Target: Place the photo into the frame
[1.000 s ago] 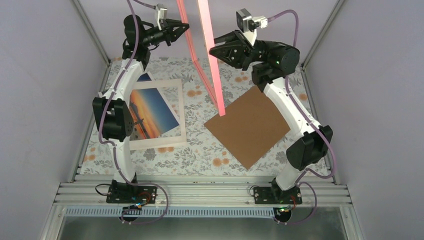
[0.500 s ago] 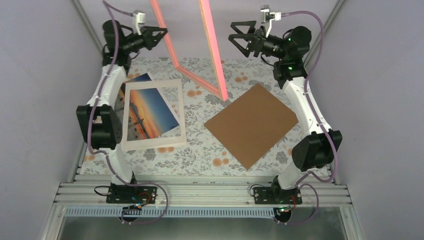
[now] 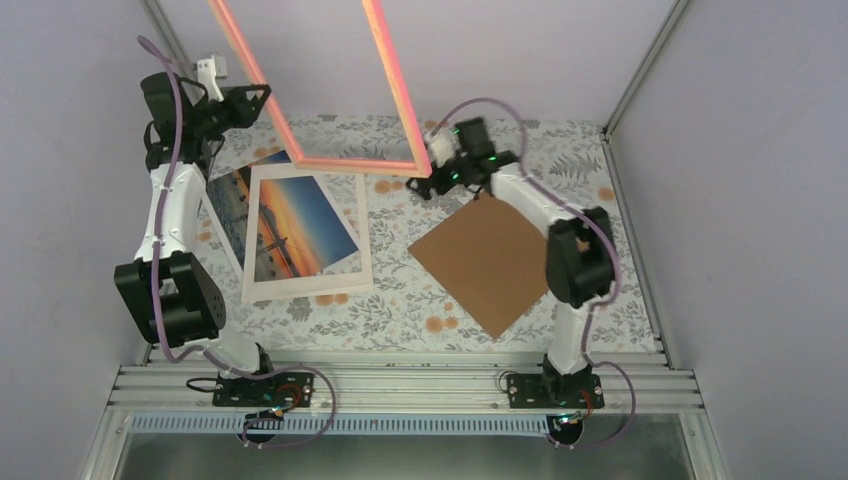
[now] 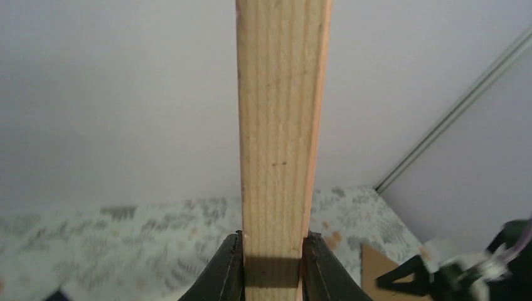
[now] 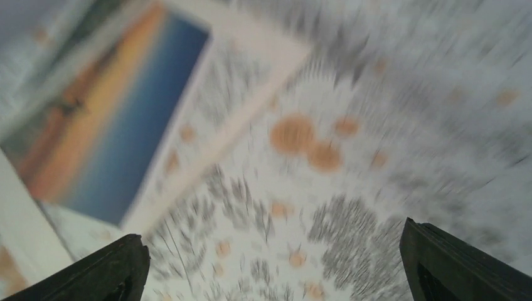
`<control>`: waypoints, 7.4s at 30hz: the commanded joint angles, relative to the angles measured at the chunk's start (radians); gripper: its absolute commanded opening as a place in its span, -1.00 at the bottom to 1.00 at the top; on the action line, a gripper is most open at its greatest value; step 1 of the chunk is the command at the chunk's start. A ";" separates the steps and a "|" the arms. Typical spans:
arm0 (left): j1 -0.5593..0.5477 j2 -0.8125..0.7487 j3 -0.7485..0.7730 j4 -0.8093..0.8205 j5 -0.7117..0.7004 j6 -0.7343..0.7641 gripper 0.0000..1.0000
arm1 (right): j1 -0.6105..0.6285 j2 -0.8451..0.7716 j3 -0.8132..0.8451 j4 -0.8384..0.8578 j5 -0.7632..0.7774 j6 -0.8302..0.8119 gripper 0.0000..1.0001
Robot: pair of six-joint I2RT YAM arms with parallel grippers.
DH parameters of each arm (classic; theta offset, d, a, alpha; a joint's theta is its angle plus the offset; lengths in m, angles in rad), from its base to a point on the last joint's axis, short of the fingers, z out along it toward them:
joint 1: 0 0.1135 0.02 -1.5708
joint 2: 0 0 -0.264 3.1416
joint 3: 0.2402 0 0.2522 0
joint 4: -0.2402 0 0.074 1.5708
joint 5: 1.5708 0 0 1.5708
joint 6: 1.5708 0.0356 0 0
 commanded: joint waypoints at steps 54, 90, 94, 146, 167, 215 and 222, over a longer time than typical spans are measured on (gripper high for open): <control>-0.341 0.034 -0.318 -0.266 -0.261 0.026 -0.95 | -0.362 -0.287 -0.766 -0.581 0.308 -0.844 0.56; -0.657 0.373 -0.204 -0.464 -0.582 -0.189 -0.63 | -0.673 -0.395 -0.564 -0.507 -0.081 -0.518 0.65; -0.656 0.356 -0.239 -0.455 -0.567 -0.186 -0.27 | -0.642 -0.384 -0.574 -0.478 -0.076 -0.500 0.65; 0.460 0.008 -0.303 -1.012 -0.158 1.027 0.70 | 0.450 0.207 0.012 -0.006 -0.095 -0.003 0.49; 0.577 0.166 -0.497 -0.918 -0.251 1.161 0.51 | 0.542 0.496 0.068 0.000 0.017 0.042 0.23; 0.464 0.529 -0.088 -1.189 0.042 1.296 -0.04 | 0.591 0.633 0.052 -0.003 0.032 -0.026 0.18; 0.392 0.610 -0.002 -1.248 0.065 1.317 -0.05 | 0.591 0.641 0.048 -0.004 0.018 -0.041 0.18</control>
